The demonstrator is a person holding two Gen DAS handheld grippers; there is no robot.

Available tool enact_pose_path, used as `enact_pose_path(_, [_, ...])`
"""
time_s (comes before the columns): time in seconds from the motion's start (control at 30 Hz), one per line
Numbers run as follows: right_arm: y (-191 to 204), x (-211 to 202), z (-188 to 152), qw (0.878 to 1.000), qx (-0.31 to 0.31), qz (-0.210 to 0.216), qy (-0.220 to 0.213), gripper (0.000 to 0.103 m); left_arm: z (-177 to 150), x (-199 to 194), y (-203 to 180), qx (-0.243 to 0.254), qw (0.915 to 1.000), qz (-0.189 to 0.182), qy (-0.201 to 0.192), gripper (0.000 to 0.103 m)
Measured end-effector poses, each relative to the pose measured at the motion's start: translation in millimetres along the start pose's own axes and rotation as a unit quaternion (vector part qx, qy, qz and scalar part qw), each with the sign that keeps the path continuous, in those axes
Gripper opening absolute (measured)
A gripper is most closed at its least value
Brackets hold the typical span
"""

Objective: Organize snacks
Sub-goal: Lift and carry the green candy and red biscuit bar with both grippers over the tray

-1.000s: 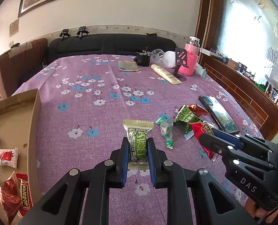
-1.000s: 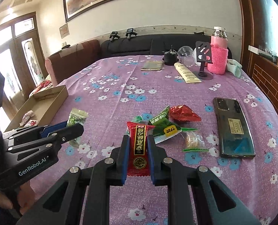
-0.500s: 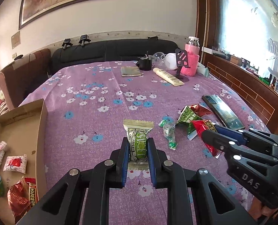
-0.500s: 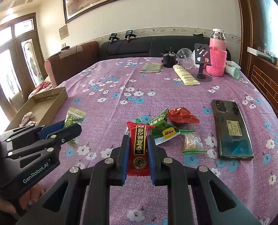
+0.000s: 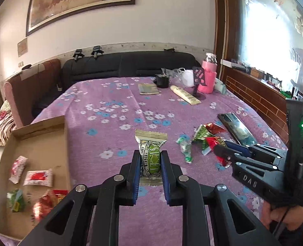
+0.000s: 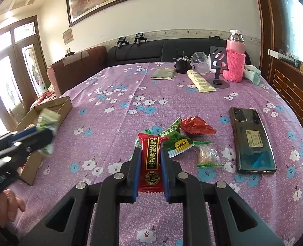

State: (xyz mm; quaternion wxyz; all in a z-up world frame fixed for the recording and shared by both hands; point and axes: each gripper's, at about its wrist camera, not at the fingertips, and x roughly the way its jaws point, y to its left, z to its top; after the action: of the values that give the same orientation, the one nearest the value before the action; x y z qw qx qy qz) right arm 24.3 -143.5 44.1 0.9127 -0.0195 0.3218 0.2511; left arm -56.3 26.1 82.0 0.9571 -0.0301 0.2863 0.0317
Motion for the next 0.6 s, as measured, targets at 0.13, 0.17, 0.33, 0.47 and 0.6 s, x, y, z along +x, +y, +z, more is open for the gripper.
enact_pose_path(0.13, [3,-5,3,0.999,0.023,0.023,0.007,0.017,-2,-18,29,-0.017,0.9997,0.013,-0.008,0.019])
enact_pose_path(0.17, [7,-6,4,0.999,0.024,0.027,0.010,0.017,-3,-20,35,-0.021,0.9996,0.017,-0.008,0.019])
enact_pose_path(0.33, [35,-10,8,0.997,0.029,0.065,0.027,0.017,-12,-31,75,-0.049,0.9980,0.039,-0.004,0.019])
enact_pose_path(0.47, [76,-10,13,0.993,0.008,0.112,0.035,0.018,-24,-37,108,-0.075,0.9954,0.061,0.001,0.019])
enact_pose_path(0.6, [122,1,18,0.986,-0.018,0.158,0.055,0.018,-34,-43,143,-0.107,0.9904,0.087,0.006,0.019])
